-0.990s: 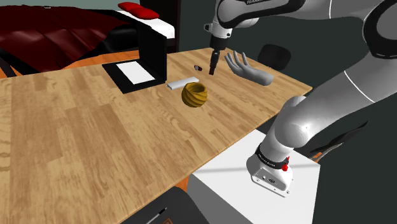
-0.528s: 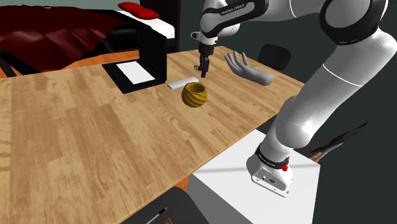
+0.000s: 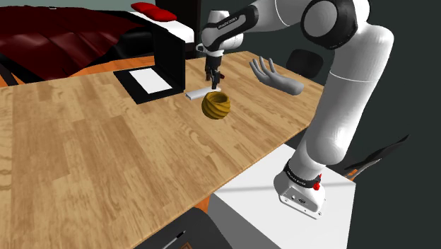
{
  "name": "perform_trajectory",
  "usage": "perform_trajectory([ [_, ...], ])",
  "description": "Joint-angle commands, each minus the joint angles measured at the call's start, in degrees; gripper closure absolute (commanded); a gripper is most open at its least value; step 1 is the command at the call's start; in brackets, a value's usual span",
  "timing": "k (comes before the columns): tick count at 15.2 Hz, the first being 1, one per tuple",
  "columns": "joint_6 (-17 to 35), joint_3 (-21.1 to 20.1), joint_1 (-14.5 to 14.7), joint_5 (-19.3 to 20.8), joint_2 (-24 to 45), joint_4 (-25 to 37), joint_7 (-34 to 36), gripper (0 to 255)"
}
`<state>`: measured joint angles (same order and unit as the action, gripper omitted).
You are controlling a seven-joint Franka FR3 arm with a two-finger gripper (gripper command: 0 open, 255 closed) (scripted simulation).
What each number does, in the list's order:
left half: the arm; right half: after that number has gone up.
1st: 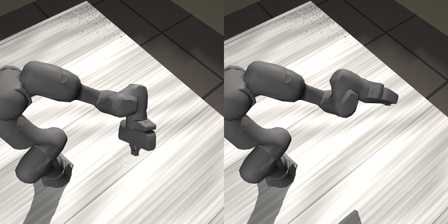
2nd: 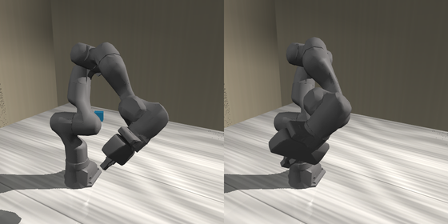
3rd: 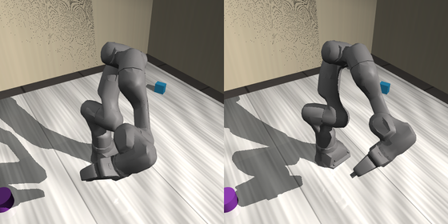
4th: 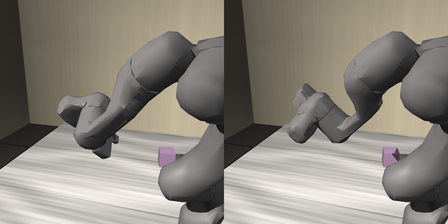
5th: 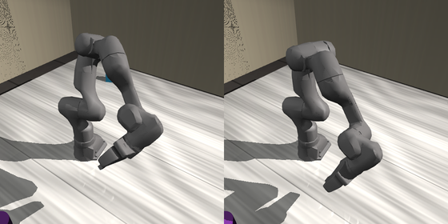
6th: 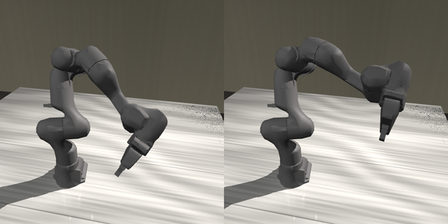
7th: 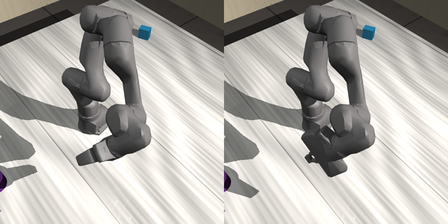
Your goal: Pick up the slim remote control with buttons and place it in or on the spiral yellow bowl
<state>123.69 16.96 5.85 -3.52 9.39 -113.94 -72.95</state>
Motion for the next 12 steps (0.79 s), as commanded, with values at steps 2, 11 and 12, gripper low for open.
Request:
perform_trajectory([
  [2, 0.9, -1.2, -0.6, -1.5, 6.7, 5.9, -6.7, 0],
  [11, 5.8, -1.8, -1.0, -2.6, 9.8, 4.0, -7.5, 0],
  [12, 5.8, -1.8, -1.0, -2.6, 9.8, 4.0, -7.5, 0],
])
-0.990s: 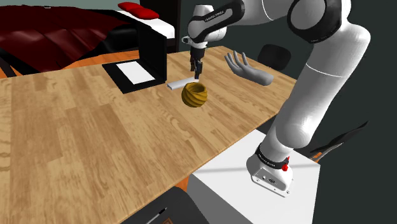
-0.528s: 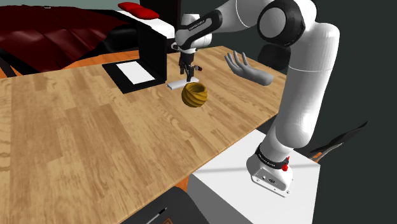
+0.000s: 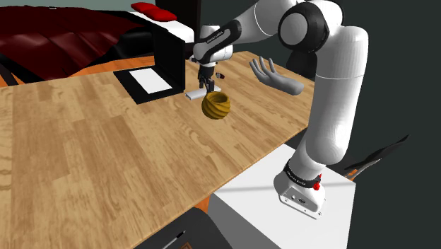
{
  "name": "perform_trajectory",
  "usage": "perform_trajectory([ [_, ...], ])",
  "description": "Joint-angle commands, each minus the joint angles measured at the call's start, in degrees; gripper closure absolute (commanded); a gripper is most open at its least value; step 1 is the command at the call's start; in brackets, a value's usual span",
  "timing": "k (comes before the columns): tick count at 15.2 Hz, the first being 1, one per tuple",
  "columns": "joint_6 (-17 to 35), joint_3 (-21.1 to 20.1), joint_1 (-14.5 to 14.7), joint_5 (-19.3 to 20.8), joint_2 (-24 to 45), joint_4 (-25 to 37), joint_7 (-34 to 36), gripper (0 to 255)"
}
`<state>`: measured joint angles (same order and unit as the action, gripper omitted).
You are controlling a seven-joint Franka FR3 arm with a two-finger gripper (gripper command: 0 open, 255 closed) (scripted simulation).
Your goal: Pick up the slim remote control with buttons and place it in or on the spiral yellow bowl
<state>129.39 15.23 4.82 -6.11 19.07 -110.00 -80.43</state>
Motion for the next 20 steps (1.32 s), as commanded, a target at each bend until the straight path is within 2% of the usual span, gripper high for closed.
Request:
perform_trajectory([
  [1, 0.1, 0.0, 0.0, -0.1, 0.2, 0.1, 0.0, 0],
  [6, 0.1, 0.0, 0.0, -0.1, 0.2, 0.1, 0.0, 0],
  [7, 0.1, 0.0, 0.0, -0.1, 0.2, 0.1, 0.0, 255],
  [16, 0.1, 0.0, 0.0, -0.1, 0.2, 0.1, 0.0, 255],
  [20, -2.5, 0.2, 0.2, 0.6, -1.5, 1.1, 0.4, 255],
])
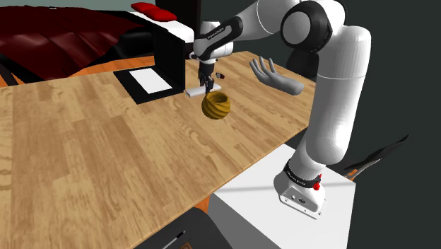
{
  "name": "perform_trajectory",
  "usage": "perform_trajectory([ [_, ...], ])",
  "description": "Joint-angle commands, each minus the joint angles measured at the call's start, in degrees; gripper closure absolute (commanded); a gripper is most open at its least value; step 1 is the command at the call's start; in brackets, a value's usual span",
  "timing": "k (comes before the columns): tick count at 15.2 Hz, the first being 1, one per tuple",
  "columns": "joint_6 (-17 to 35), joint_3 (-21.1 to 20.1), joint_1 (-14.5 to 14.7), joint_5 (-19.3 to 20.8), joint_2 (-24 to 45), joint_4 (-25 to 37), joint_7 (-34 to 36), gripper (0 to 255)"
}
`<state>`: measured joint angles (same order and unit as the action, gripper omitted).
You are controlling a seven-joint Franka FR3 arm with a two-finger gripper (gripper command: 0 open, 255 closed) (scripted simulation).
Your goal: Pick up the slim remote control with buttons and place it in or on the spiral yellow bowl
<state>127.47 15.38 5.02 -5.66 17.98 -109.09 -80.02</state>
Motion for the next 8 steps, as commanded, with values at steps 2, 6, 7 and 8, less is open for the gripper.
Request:
perform_trajectory([
  [2, -1.9, 0.2, 0.0, 0.4, -1.1, 0.8, 0.2, 255],
  [6, -4.5, 0.4, 0.2, 0.9, -2.5, 2.1, 0.5, 255],
  [7, -5.2, 0.4, 0.2, 1.1, -2.8, 2.5, 0.6, 255],
  [8, -5.9, 0.5, 0.2, 1.2, -3.1, 2.9, 0.6, 255],
])
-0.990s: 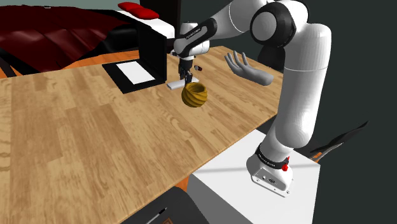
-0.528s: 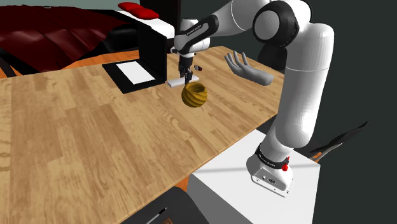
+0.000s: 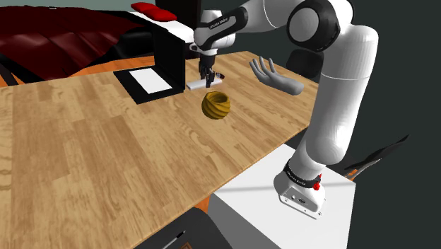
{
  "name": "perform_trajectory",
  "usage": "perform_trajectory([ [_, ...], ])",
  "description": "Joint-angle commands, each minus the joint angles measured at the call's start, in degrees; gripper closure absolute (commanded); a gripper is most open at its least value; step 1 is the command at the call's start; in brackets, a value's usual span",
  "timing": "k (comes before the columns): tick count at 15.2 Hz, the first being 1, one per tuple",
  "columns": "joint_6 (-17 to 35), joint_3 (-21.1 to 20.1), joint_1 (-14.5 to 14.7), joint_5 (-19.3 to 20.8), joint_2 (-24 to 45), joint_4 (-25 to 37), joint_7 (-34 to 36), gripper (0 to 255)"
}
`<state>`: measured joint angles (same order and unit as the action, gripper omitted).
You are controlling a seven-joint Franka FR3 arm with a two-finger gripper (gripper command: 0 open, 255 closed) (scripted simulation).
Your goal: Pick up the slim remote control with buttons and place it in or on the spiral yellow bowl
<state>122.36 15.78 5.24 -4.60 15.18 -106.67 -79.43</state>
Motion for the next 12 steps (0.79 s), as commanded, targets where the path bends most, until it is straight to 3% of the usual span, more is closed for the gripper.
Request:
perform_trajectory([
  [1, -1.5, 0.1, 0.0, 0.2, -0.7, 0.8, 0.1, 255],
  [12, -9.2, 0.4, 0.2, 1.2, -3.2, 6.0, 0.8, 255],
])
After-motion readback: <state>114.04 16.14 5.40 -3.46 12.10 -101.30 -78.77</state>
